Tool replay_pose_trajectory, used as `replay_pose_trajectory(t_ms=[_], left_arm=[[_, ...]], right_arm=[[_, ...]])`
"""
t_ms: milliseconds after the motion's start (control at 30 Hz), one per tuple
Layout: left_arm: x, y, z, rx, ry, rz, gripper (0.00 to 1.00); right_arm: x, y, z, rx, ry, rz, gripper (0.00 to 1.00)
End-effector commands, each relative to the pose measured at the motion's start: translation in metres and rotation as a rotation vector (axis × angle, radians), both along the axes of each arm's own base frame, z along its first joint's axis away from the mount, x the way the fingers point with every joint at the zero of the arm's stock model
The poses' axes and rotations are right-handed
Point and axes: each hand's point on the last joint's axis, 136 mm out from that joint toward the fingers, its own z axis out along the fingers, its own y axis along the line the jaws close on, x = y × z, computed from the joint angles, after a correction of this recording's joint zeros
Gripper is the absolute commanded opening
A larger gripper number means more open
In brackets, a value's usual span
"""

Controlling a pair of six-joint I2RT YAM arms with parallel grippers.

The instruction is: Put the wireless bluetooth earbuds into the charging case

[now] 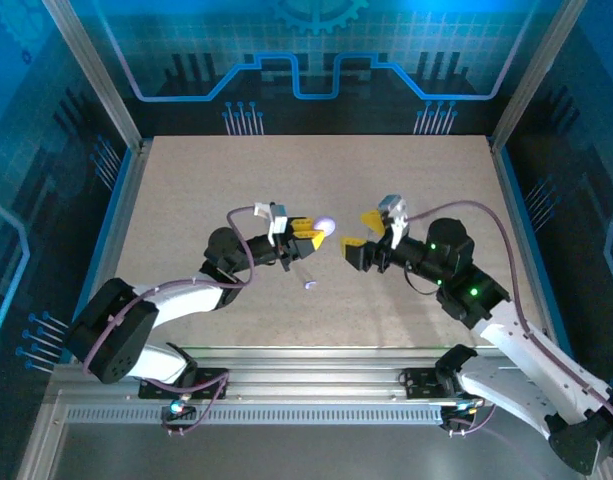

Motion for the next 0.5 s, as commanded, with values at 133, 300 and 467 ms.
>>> replay_pose_trajectory(t_ms=[133,300,467], left_arm=[[-0.034,-0.001,0.036,-0.035,-0.104,-0.143,0.15],[-0.046,0.000,0.044,-0.042,-0.142,-0.188,0.16],[-0.049,0.000,0.047,-0.049,-0.142,-0.204,0.16]], right_arm=[[-0.022,0.004,0.001,-0.193,-0.244,0.270,0.68],[-0.029,0.009,0.010,-0.168,-0.218,0.389,0.67],[-0.028,0.017,0.013,-0.136,-0.208,0.446,0.67]])
